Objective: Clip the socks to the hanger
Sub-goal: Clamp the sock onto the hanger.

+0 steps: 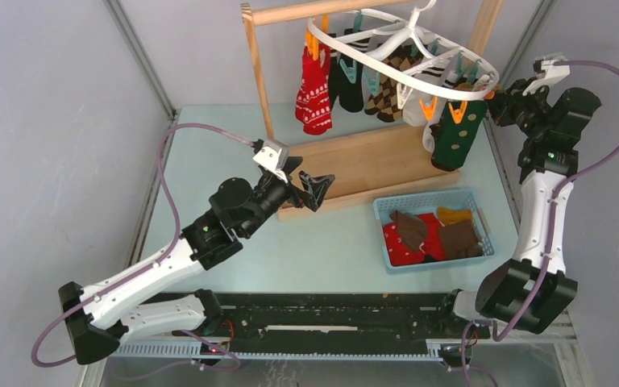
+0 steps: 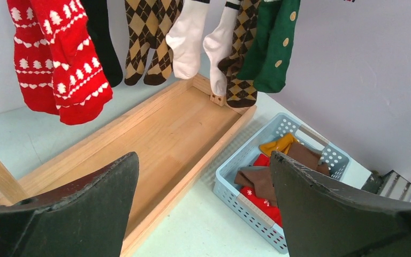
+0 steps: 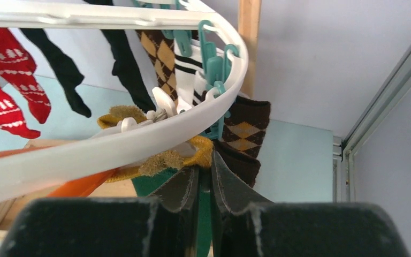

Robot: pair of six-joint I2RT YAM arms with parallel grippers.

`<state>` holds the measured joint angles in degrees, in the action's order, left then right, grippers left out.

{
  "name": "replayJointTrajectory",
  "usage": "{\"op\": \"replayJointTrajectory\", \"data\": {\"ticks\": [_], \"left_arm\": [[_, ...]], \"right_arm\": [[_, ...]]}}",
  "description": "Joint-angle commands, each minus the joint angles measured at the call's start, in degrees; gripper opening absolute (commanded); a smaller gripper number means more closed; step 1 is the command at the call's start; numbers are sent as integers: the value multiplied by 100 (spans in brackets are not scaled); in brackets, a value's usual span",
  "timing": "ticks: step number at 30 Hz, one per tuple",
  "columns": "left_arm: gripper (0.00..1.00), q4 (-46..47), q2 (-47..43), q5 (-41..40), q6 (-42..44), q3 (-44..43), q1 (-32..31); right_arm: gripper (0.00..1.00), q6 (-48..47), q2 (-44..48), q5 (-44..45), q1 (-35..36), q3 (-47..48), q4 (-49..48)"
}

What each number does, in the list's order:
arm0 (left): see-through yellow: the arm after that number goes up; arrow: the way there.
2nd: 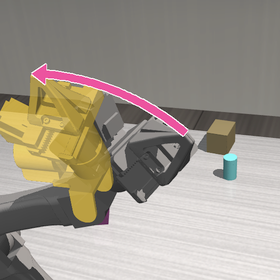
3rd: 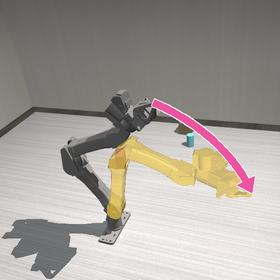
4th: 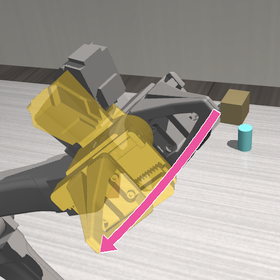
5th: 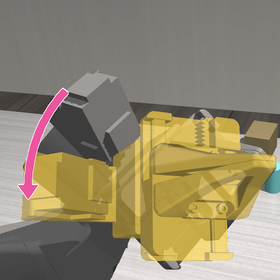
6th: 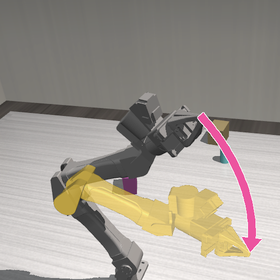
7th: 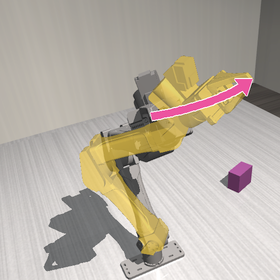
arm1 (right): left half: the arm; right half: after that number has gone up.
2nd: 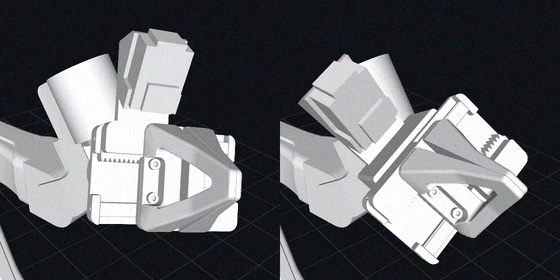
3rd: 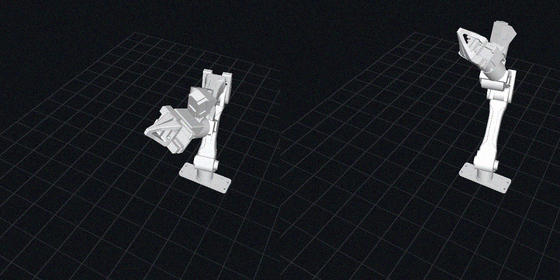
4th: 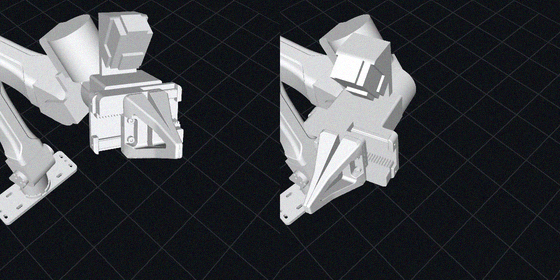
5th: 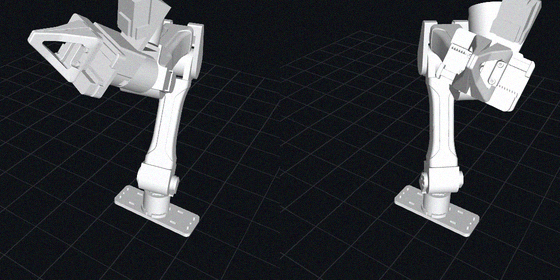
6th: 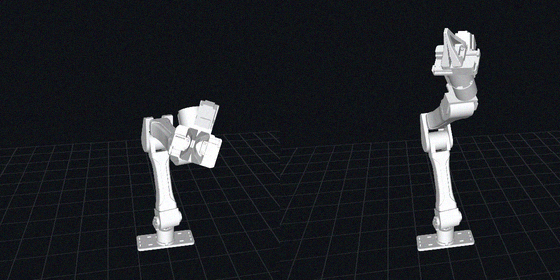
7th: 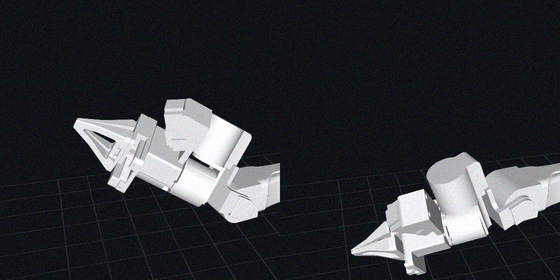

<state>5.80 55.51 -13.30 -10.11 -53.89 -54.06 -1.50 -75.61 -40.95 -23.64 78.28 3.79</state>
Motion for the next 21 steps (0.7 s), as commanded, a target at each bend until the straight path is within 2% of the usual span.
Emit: {"op": "replayJointTrajectory", "data": {"ticks": [1,21], "left_arm": [[95,252,15,56,-82,74,78],[95,306,193,244,-130,-47,228]], "right_arm": [[17,-182,-322,219,-74,490,-37],[18,-179,-680,-299,-95,890,193]]}}
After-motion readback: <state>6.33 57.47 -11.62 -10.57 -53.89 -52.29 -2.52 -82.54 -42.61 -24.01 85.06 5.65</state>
